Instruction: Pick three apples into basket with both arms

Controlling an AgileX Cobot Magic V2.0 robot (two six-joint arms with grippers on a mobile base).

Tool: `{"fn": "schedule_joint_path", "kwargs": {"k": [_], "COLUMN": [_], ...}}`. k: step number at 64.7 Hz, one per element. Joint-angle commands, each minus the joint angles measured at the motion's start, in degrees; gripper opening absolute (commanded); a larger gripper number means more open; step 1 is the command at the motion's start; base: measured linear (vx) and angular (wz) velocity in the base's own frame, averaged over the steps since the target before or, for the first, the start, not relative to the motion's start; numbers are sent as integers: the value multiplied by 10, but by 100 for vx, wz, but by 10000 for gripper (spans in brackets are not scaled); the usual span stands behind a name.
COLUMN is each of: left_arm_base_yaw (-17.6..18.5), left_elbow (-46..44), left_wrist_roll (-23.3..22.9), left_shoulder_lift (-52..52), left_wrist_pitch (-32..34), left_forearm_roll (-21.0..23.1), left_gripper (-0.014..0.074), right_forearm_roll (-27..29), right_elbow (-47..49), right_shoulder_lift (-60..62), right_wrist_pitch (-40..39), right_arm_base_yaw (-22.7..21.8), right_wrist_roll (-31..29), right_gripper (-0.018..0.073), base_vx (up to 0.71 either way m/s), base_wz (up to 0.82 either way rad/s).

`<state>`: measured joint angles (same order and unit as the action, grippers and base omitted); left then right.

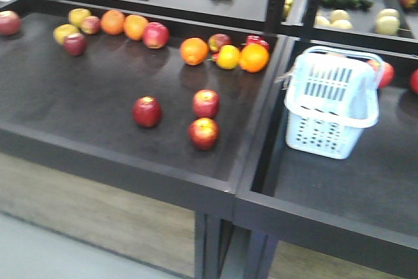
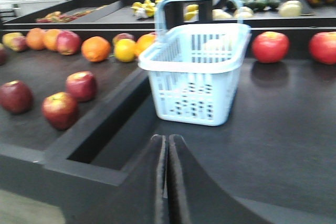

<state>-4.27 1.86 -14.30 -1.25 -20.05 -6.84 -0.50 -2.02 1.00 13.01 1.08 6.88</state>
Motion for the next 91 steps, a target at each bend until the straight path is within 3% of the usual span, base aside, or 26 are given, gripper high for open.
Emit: {"fn": "schedule_joint_path", "kwargs": {"k": [1,91], "left_arm_base_yaw": [3,3], "left_elbow": [5,5], "left_wrist_roll": [-6,-6], "left_shoulder_lift": [-3,-3], "left_wrist_pitch": [39,39], "left_forearm_roll": [3,3], "left_gripper": [-6,-6], "right_forearm_roll": [-1,-1], "right_elbow": [-3,-3], "right_shoulder_lift": [2,2], "right_wrist_pitch": [-41,-41], "right_arm_base_yaw": [-4,-4], "right_wrist_roll": [0,0], "right_gripper": [-9,-9], "base_vx": [6,6], "base_wz": [-35,-24]}}
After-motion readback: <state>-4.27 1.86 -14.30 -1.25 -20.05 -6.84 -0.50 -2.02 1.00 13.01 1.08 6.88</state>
